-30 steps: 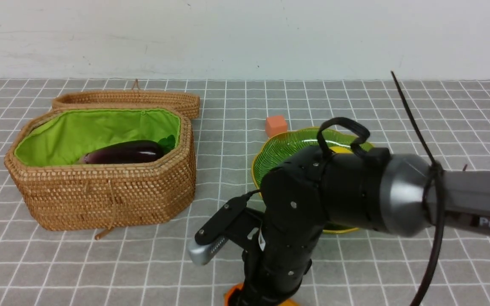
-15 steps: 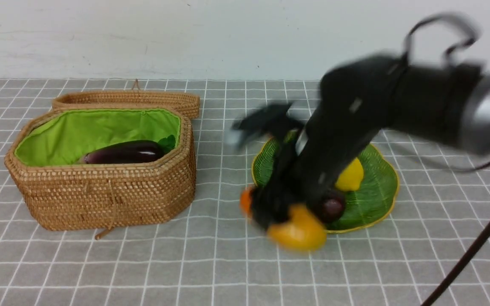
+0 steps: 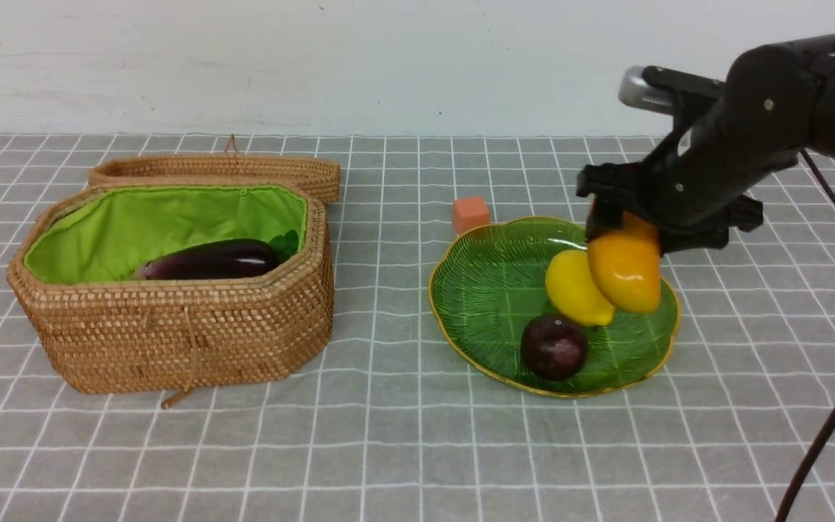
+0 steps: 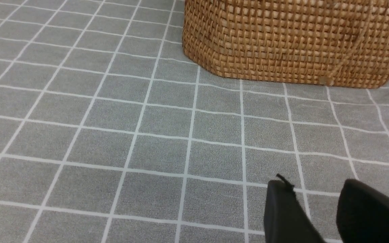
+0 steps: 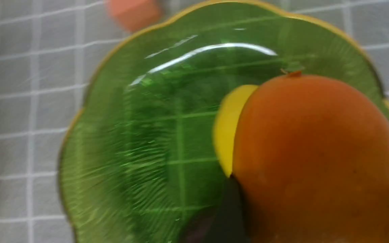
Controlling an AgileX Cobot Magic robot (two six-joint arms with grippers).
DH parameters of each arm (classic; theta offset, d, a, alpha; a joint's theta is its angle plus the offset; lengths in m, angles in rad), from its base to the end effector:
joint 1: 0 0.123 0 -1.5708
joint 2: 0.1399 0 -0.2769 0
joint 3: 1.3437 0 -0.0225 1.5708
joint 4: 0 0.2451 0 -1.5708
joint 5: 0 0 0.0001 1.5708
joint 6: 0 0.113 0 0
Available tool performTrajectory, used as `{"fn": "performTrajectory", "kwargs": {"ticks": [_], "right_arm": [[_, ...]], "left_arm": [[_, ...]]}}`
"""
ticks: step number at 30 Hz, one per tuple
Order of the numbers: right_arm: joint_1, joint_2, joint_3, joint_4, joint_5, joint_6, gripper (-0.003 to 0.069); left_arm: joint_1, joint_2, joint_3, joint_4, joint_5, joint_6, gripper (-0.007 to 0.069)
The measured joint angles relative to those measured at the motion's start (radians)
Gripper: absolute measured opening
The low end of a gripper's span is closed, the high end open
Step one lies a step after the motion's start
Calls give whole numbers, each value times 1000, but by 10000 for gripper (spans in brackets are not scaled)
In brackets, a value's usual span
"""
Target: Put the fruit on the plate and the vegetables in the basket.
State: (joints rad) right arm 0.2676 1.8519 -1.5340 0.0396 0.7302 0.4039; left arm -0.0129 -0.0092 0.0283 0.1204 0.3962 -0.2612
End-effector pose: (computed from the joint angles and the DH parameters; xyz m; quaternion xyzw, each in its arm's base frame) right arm 0.4058 0.1144 0.2490 0.0750 0.9508 0.1150 0.2778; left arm 0.0754 0.0043 0.1620 -0.0691 0.8093 -0.0287 0.5826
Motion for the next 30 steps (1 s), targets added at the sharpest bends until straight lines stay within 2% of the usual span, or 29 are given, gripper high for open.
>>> {"fn": "performTrajectory", "kwargs": {"ticks": [5,10,14,19,21,23,25,30], "right_arm": [[0,3,0,-4,19,8,674],[0,-33,0,-31,64,12,651],[1,-141,13,-58,154,14,556],[29,-393,146,-101,204,14,306],[36,-452,180,-108,209,10,237],[42,-561,256,-108,251,-1,96],[42,-637,292,-108,297,-4,17],[42,-748,313,-108,413,-5,-18]], "left_arm": [[0,0,0,0,0,0,237],[0,0,0,0,0,0,237],[0,0,0,0,0,0,237],[0,0,0,0,0,0,238],[0,0,0,0,0,0,238],[0,0,0,0,0,0,238],[0,0,0,0,0,0,238],[0,0,0,0,0,0,238]]}}
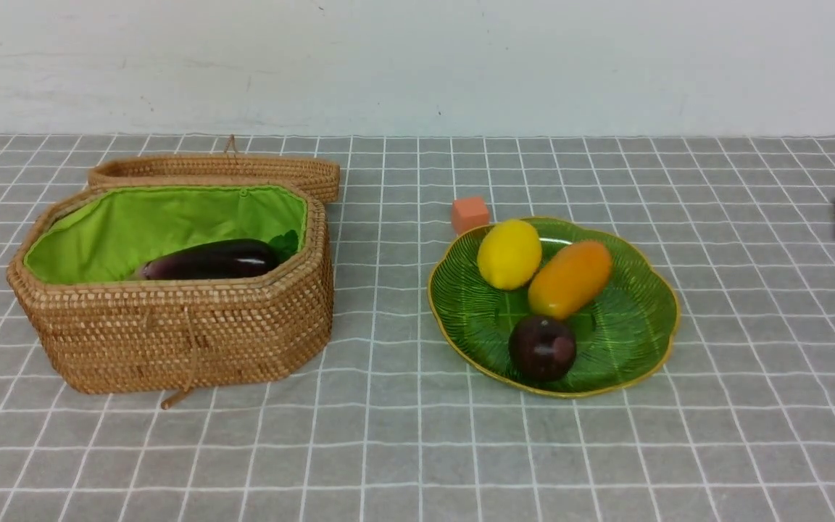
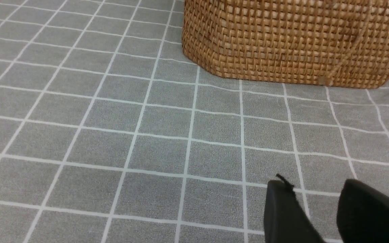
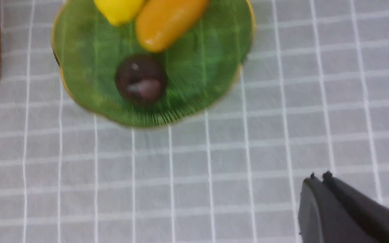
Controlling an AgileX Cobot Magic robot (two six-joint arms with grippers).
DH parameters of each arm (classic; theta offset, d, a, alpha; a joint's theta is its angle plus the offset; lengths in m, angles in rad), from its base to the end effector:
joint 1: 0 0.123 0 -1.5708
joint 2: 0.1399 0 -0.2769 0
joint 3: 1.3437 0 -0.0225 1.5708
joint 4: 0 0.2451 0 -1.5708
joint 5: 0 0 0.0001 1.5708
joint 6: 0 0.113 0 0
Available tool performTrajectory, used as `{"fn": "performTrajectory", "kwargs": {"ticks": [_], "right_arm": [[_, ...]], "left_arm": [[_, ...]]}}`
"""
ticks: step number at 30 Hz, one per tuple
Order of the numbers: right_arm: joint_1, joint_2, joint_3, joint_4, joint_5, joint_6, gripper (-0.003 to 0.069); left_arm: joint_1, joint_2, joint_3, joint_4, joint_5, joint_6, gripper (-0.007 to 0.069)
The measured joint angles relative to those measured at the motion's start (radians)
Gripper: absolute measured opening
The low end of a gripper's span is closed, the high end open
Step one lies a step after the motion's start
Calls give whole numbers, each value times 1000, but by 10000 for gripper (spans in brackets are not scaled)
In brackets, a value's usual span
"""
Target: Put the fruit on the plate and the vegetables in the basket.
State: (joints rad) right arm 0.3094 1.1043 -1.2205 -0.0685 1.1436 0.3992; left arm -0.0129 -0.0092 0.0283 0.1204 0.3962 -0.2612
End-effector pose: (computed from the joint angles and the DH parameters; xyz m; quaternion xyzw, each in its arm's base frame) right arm 0.2052 0.0582 0.3657 0.0388 0.9494 0.0756 0.3025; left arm 0.0754 0.0043 0.1620 -0.0691 0.8093 -0.0287 0.5826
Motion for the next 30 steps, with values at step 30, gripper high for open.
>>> {"fn": "performTrajectory", "kwargs": {"ticks": [30], "right_arm": [[-297,-1040,933,-72,-711,-315,3]], "left_arm": [[0,0,0,0,0,0,239]]}}
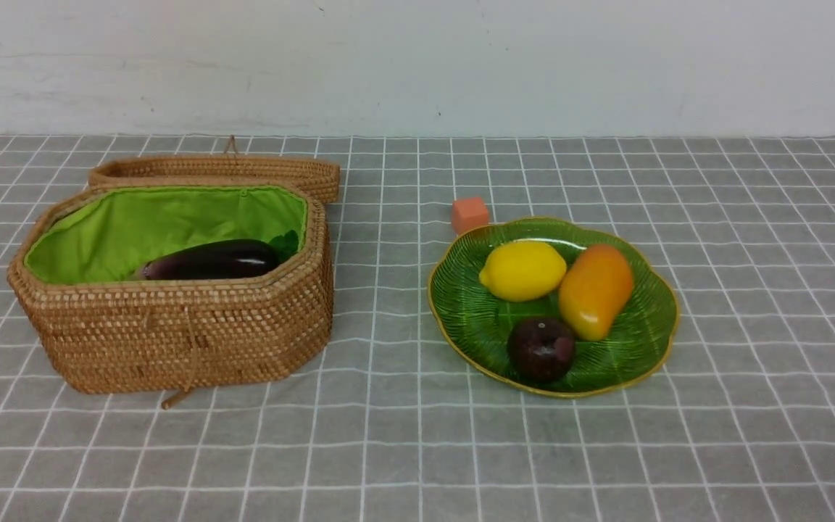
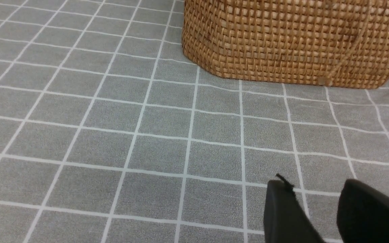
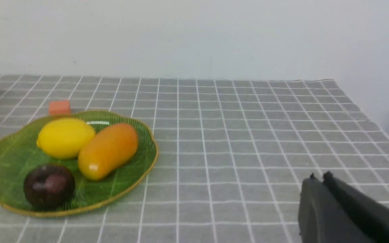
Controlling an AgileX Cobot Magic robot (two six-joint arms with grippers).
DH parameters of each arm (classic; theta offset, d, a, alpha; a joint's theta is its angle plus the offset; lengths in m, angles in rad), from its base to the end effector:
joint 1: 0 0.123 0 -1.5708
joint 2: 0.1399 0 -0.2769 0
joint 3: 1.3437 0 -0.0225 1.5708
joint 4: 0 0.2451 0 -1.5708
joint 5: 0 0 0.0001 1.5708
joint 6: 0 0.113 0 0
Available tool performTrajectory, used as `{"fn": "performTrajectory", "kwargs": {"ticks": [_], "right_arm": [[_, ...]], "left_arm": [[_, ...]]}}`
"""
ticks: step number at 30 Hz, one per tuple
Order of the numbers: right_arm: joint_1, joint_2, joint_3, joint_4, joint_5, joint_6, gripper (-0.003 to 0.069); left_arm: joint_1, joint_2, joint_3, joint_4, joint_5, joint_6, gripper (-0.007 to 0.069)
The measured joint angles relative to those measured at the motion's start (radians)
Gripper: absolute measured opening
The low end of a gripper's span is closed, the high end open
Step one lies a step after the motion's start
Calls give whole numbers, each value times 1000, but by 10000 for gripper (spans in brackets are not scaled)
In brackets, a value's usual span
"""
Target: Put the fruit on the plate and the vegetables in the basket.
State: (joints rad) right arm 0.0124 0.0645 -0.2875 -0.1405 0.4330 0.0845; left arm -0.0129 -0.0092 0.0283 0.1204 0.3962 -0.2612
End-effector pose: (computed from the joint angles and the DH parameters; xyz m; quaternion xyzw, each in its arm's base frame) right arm 0.0675 -0.0058 0.2620 -0.0013 0.7478 -0.0322 0.6631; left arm 0.0754 0.0043 0.1620 -0.0691 0.8093 -0.0287 0.5826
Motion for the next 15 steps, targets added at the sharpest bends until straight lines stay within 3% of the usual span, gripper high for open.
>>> {"fn": "performTrajectory", "kwargs": {"ticks": [4,6,15], "right_arm": [[-1,-73,228,6,-104,0,5],[-1,-74,297,17,-80,-1,6],[-2,-75,304,-35,-39,-4,17]], "left_arm": [[0,0,1,0,-3,0,239],[0,0,1,0,0,0,239],[0,0,1,0,0,0,239]]}}
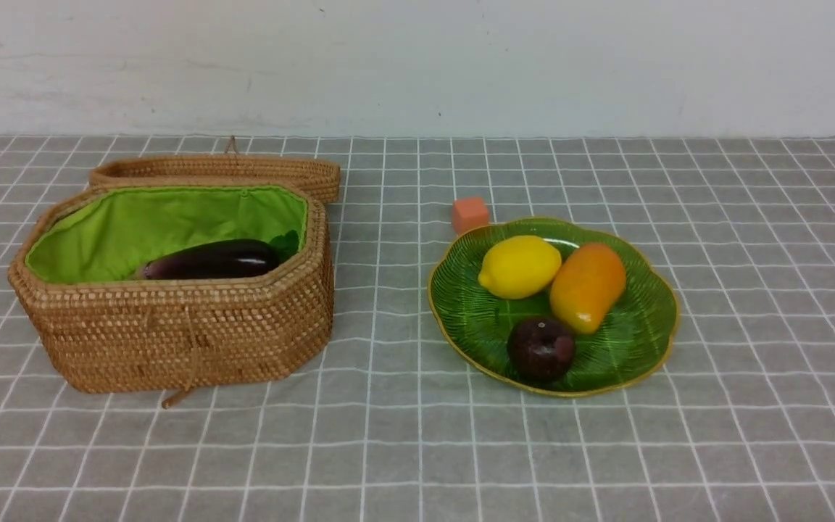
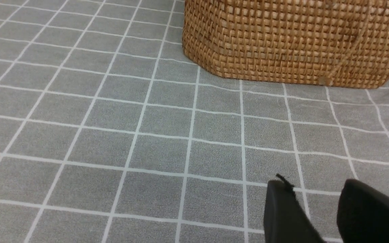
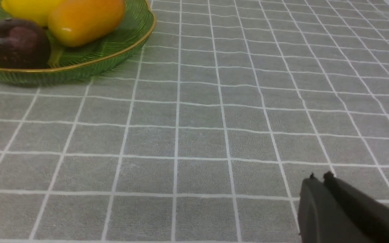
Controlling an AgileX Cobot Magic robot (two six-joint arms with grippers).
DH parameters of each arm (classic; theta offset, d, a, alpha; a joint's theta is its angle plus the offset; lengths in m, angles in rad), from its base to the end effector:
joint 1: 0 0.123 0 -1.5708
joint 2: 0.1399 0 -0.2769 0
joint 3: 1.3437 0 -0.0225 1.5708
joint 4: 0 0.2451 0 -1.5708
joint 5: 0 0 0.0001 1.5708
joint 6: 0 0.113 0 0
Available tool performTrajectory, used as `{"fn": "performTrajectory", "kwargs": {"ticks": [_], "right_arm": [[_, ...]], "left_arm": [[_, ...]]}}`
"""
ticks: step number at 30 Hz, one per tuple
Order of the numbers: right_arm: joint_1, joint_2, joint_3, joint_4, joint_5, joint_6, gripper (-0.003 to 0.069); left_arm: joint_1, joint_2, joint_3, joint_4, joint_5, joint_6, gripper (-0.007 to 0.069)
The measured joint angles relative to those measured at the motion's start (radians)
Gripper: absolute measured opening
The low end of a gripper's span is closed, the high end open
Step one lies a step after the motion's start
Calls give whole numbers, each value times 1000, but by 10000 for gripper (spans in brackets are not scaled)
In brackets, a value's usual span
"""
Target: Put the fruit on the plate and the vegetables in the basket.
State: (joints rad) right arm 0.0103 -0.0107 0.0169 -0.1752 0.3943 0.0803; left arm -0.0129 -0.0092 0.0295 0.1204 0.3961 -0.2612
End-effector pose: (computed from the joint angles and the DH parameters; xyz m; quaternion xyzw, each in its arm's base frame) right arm 0.0754 -0.0068 0.1667 -0.0173 0.8068 -0.0481 0.5887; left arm 0.0754 0.0043 0.1616 -0.0691 0.8096 -0.0286 0.5822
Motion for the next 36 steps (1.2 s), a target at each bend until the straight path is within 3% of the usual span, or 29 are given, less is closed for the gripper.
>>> {"fn": "performTrajectory", "kwargs": {"ticks": [23,28,36], "right_arm": [[0,0,0,-2,2,0,34],[0,0,0,-2,2,0,43],[0,0,0,-2,4,0,50]], "left_arm": [[0,0,1,0,-1,0,239],[-67,0,1,1,-1,0,239],[-79,0,1,1,-1,0,239]]}}
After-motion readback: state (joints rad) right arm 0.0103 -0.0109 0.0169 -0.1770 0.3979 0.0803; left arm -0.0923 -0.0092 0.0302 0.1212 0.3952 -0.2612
